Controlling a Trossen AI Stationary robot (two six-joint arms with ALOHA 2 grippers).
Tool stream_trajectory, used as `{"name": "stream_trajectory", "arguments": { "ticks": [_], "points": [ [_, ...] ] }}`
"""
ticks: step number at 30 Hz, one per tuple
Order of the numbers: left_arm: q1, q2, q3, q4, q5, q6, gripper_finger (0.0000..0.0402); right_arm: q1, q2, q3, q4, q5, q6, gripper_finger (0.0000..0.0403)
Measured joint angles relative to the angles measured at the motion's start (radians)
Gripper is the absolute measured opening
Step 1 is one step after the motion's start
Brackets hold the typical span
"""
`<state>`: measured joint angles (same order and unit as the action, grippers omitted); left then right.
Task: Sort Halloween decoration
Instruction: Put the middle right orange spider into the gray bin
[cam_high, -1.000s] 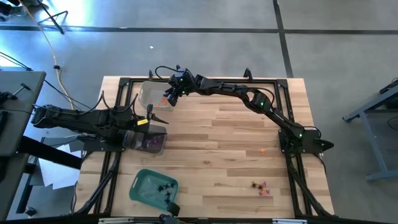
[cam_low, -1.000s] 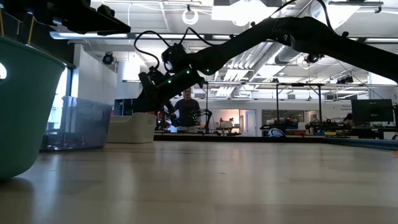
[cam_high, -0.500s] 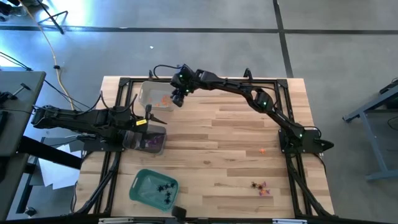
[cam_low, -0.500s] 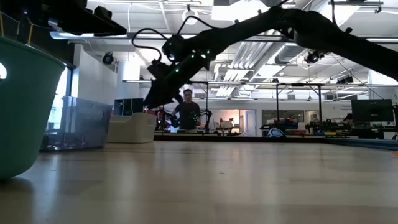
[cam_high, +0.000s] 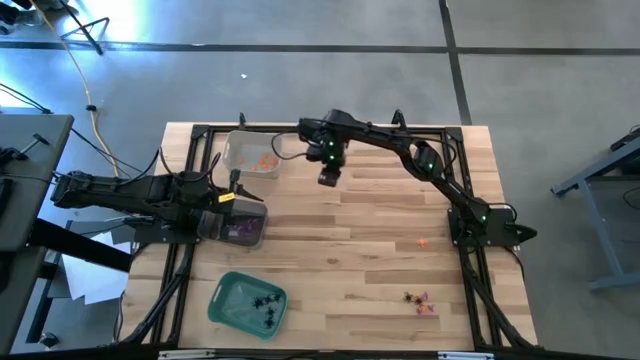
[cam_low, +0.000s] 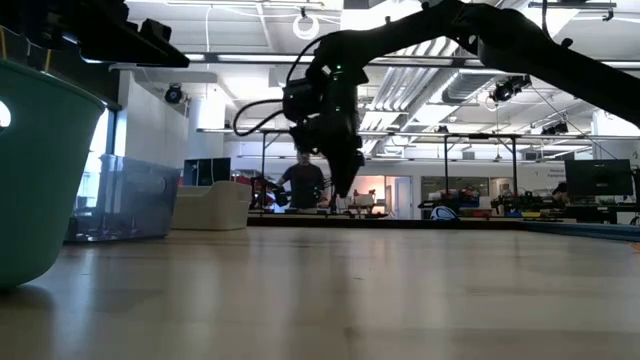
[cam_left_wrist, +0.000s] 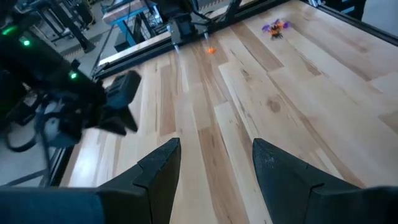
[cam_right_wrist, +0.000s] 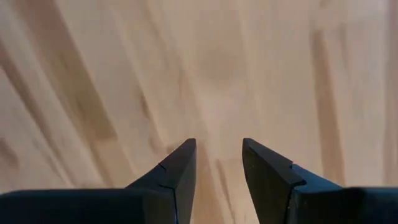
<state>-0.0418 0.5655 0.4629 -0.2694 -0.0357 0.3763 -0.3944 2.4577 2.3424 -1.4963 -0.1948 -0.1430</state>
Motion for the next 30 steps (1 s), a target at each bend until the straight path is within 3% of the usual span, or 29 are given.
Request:
{"name": "stream_trajectory", "arguments": {
  "ticks": [4,10,17,23,30],
  "points": [
    [0.000,0.000,0.000,-0.007,-0.008,-0.001,0.0186,0.006,0.000,-0.002,-0.077,-0.041,-0.048,0.0126],
    [0.000,-0.005,0.000,-0.007,-0.041,0.000,0.0186,0.006,-0.045,-0.002,-0.074,-0.203,-0.125,0.0126],
    [0.000,-0.006,0.000,-0.006,-0.055,0.000,0.0186,-0.005,-0.144,-0.050,-0.074,-0.217,-0.088,0.0126],
    [0.000,-0.006,0.000,-0.014,-0.054,0.001,0.0186,-0.030,-0.366,-0.400,-0.060,-0.203,-0.016,0.0126],
    [0.000,-0.002,0.000,0.010,-0.073,0.002,0.0186,0.001,-0.692,-0.918,0.291,-0.201,0.233,0.0126]
  ]
}}
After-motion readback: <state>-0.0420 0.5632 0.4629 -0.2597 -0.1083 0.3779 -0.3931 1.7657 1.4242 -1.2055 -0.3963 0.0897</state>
